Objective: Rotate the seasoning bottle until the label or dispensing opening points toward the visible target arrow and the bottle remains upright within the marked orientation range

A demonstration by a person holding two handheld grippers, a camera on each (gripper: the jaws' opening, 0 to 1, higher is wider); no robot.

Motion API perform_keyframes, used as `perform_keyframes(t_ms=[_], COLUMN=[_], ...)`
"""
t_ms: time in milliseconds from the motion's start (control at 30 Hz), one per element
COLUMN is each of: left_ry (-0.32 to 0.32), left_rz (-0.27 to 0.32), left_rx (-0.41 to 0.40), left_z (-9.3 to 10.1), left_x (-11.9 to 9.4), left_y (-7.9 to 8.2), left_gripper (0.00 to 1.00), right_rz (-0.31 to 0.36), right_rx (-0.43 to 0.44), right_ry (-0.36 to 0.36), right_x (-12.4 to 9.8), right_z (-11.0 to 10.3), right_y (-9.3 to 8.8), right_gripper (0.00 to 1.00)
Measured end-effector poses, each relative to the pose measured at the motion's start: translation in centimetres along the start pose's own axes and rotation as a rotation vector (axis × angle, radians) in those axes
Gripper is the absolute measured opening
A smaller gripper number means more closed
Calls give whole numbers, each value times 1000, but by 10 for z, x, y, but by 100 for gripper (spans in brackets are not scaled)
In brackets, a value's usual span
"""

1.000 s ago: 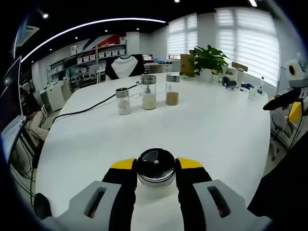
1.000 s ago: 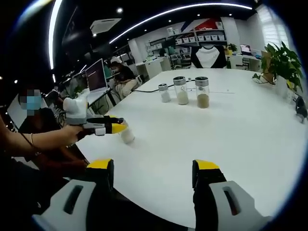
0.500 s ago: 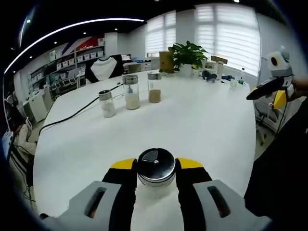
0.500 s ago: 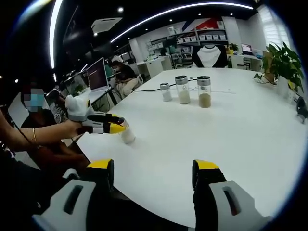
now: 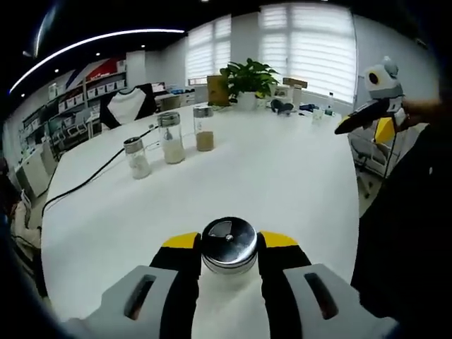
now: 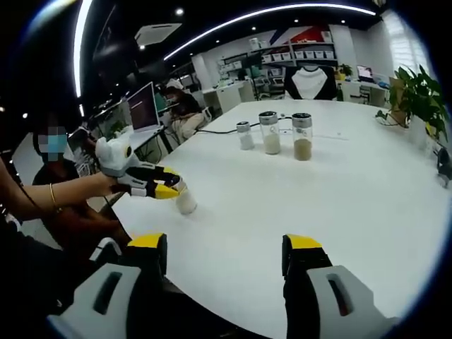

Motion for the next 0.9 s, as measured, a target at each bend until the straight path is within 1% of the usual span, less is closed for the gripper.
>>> perform_keyframes(t_ms=[100,133,167,233,300,333,367,433,500,567,633,700,733,767,867,900], left_ry=[19,41,67,122,173,201,214,251,292,333,358,410,423,447,456,454], left_rz=[-25,-48,-54,-37,-7,7,10,12,6,-17,-15,-29,-32,-33,-27,-26], left_rx=[-21,-20,-21,-56,-95,-122,-135,-146,-144,-149,-154,-171,-177,-201,-219,-221], left_z=[1,2,4,5,6,6,7,8,10,14,19,21,21,23,25,26], left_x=[2,2,3,2,1,-1,-2,-4,-5,-4,-2,-1,-1,0,1,2], left_y=[0,-2,-3,-3,-1,1,2,6,9,12,14,15,15,15,15,15], left_gripper=[34,34,36,43,45,45,44,44,44,43,41,40,40,39,35,32], right_rz=[1,2,4,8,11,11,10,10,8,10,12,15,16,19,17,18], right_rx=[-2,-1,0,0,0,-1,-2,-5,-4,4,8,8,11,15,18,22], right_ry=[6,8,8,7,9,9,9,10,9,9,9,4,2,1,-7,-7], right_x=[4,5,6,6,7,7,7,6,6,4,3,1,0,-1,-2,-3], right_z=[1,1,2,3,4,5,5,6,7,8,8,8,8,8,9,9], right_y=[2,4,5,7,8,8,9,9,8,7,6,5,5,4,3,3], right_gripper=[66,66,66,66,66,66,66,66,66,66,66,66,66,66,65,65])
Point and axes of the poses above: the point that each gripper's makers call its tool centre point, and the gripper's own axes: x roughly forward along the fingers, z roughly to its right, y roughly out of its top, the point moved 10 cm from there along -x, roughly backward along the fingers, and after that the axes turned 10 degrees about z, right-handed, at the moved point
